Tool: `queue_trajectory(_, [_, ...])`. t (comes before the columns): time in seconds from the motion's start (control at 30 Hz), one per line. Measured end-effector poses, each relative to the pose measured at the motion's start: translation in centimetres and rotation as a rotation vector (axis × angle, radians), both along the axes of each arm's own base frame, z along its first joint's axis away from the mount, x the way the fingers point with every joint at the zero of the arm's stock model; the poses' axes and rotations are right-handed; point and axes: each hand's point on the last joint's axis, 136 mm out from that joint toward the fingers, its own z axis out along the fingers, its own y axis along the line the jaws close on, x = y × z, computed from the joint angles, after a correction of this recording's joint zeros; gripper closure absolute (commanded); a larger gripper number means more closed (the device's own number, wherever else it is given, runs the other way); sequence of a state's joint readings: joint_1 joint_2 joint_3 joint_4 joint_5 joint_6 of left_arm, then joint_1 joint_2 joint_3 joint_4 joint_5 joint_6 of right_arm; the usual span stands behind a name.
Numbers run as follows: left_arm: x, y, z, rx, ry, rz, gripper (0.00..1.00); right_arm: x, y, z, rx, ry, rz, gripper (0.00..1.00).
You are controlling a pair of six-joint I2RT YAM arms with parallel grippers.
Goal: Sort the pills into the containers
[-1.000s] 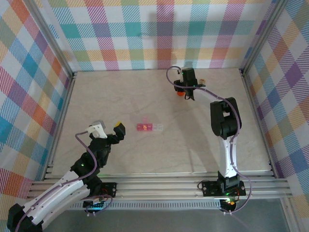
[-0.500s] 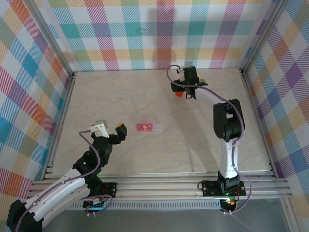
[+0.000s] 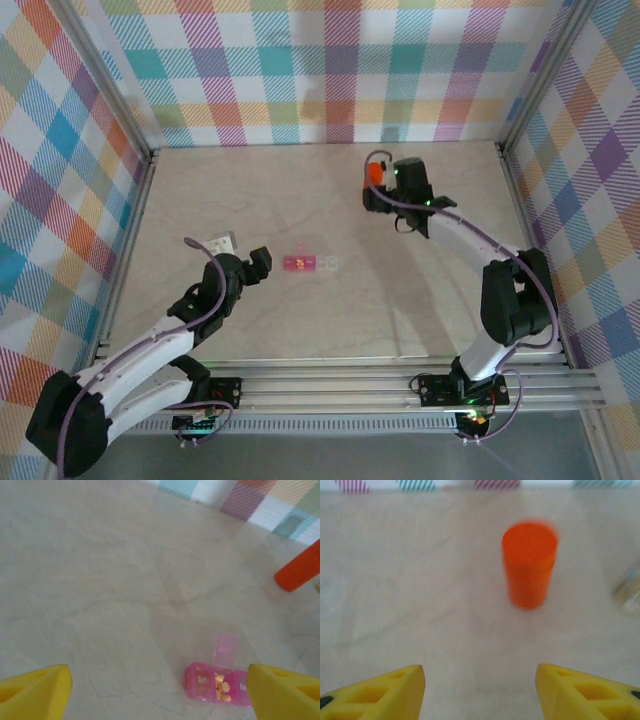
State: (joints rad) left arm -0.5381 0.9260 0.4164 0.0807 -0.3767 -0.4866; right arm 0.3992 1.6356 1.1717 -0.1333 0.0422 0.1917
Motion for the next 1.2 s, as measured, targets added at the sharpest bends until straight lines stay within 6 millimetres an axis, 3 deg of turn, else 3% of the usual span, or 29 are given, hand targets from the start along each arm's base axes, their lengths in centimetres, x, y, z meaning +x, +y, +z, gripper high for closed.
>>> queue_trajectory(0.17, [0.5, -1.1, -4.4, -0.038, 0.175, -0.033, 0.31, -5.3, 3.8, -3.9, 0.057, 0.159, 0.103, 0.43])
queue_trajectory(0.3, [1.0, -2.8, -5.8, -0.077, 0.252, -0.082, 0.4, -7.8, 6.2, -4.6, 0.121, 0.246, 0.168, 0.45])
queue_trajectory(0.5, [2.1, -4.2, -7.2, -0.098, 0.327, -0.116, 0.56, -9.2, 7.3, -6.0, 0.168, 0.312, 0.182, 0.47])
queue_trajectory(0.6, [2.6, -4.8, -8.3, -0.112, 0.364, -0.132, 0.57, -9.8, 7.2, -7.3, 0.17, 0.345, 0.168, 0.52])
queue_trajectory(0.83, [3.0, -6.1, -10.2, -0.138, 0.418, -0.165, 0.62, -10.0, 7.4, -9.2, 0.182, 0.384, 0.158, 0.53])
queue_trajectory(1.2, [3.8, -7.0, -10.1, -0.166, 0.403, -0.188, 0.68, -10.3, 8.8, -11.0, 0.217, 0.425, 0.184, 0.57])
